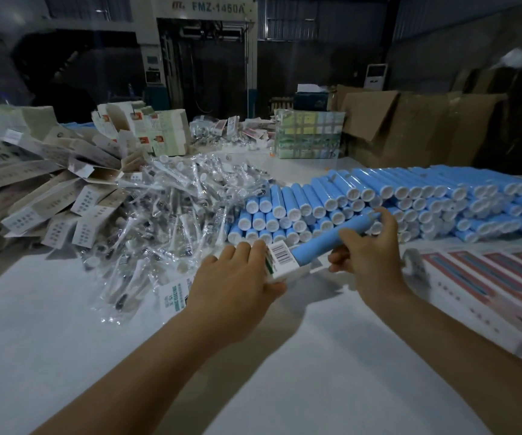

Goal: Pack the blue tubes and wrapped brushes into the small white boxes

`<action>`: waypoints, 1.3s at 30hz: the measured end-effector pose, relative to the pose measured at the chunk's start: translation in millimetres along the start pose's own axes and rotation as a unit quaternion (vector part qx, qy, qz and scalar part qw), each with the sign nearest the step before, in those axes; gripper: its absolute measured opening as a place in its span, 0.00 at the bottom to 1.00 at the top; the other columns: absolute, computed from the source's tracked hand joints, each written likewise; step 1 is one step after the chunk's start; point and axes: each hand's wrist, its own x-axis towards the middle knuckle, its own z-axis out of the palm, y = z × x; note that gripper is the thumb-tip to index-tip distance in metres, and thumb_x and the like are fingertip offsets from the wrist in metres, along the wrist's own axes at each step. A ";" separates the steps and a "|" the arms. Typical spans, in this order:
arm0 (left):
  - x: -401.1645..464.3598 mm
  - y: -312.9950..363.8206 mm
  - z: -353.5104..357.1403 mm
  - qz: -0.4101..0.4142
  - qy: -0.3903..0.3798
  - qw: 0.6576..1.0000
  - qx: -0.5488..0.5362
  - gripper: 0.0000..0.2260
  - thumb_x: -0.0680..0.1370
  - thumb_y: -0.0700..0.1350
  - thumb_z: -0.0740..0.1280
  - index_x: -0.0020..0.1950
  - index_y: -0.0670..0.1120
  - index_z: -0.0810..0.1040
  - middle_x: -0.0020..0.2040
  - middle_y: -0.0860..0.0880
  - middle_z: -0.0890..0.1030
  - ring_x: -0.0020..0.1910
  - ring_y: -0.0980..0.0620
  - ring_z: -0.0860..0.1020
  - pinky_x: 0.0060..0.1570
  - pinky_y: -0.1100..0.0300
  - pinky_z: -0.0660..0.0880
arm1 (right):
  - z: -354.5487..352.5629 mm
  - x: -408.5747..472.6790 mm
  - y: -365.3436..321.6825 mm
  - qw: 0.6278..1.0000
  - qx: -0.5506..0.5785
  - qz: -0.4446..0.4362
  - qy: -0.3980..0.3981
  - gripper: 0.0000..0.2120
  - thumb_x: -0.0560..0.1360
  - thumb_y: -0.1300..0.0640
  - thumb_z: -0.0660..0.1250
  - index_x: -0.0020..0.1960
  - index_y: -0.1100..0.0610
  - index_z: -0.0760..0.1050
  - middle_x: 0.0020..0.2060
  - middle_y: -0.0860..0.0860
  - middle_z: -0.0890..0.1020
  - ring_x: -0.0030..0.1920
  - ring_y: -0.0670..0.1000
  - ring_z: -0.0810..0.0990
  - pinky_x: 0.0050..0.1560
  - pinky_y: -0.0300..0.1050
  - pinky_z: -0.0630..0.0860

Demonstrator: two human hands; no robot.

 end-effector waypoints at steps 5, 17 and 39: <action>0.2 0.4 -2.1 -0.001 0.007 1.000 0.002 0.34 0.73 0.67 0.44 0.74 0.49 0.55 0.64 0.51 0.70 0.59 0.49 0.69 0.53 0.55 0.67 | 5.5 -21.0 11.2 0.997 -0.027 0.006 -0.073 0.18 0.74 0.66 0.65 0.51 0.43 0.70 0.30 0.50 0.76 0.24 0.44 0.69 0.21 0.37 0.66; -1.2 -5.4 -0.2 -0.004 -0.001 1.000 -0.007 0.30 0.78 0.63 0.55 0.73 0.46 0.57 0.64 0.47 0.70 0.61 0.46 0.69 0.56 0.51 0.67 | 7.2 -57.4 -7.8 0.817 -0.418 -0.244 -0.312 0.29 0.70 0.25 0.41 0.71 0.27 0.46 0.57 0.24 0.67 0.55 0.37 0.73 0.51 0.32 0.71; -0.3 3.7 2.1 0.080 -0.130 0.988 0.026 0.26 0.81 0.57 0.54 0.75 0.46 0.62 0.74 0.41 0.63 0.70 0.38 0.60 0.64 0.41 0.60 | 221.6 17.4 32.7 0.731 -0.591 -0.119 -0.319 0.08 0.72 0.63 0.61 0.34 0.59 0.72 0.29 0.52 0.74 0.29 0.52 0.73 0.30 0.41 0.72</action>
